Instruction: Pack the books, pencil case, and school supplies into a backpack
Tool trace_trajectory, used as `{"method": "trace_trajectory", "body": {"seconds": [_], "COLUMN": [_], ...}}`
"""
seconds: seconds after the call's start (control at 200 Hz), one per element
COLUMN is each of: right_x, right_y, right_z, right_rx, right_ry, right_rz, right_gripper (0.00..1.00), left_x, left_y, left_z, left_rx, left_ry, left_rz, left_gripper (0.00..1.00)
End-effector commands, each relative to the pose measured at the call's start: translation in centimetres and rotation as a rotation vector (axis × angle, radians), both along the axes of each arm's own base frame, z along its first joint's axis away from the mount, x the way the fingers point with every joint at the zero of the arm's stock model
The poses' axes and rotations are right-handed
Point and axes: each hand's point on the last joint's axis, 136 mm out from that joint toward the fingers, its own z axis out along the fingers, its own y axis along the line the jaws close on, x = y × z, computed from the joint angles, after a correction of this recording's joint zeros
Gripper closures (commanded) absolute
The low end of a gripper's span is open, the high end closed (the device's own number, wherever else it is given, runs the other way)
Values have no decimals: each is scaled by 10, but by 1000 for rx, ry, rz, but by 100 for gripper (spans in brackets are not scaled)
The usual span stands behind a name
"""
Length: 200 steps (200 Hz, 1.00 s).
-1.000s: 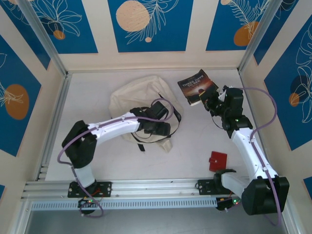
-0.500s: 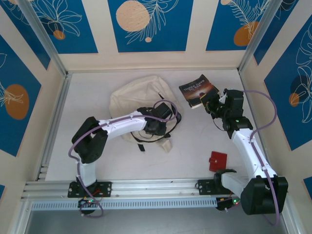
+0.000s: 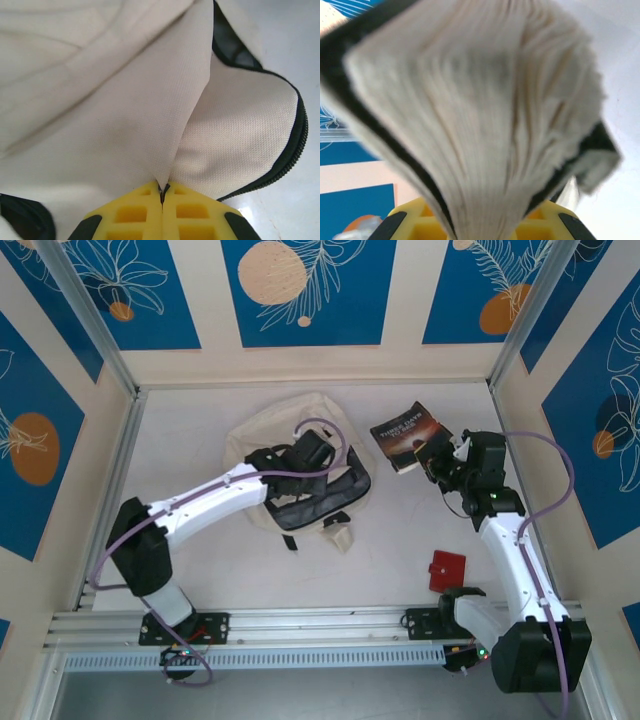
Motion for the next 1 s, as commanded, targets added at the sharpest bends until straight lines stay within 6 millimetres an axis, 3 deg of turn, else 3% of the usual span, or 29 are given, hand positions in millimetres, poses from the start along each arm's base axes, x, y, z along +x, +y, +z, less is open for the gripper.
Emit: {"method": "trace_trajectory", "body": {"seconds": [0.0,0.165,0.3,0.5,0.795,0.995], "right_x": [-17,-39,-52,-67,-86,-86], "right_y": [24,30,31,49,83,104], "right_z": [19,16,21,24,17,15], "right_rx": [15,-13,-29,21,87,132], "right_ry": [-21,25,23,31,71,72], "right_rz": [176,239,258,356,532,600], "right_gripper": [95,95,95,96,96,96], "left_x": [23,41,51,63,73,74], "left_y": [13,6,-4,-15,-26,-30], "left_z": [62,105,124,131,127,127], "left_rx": [-63,-163,-210,-238,-244,-258], "left_ry": [-182,-306,-342,-340,-305,-291], "left_rz": [33,36,32,29,10,-8], "left_gripper": [100,100,100,100,100,100]}}
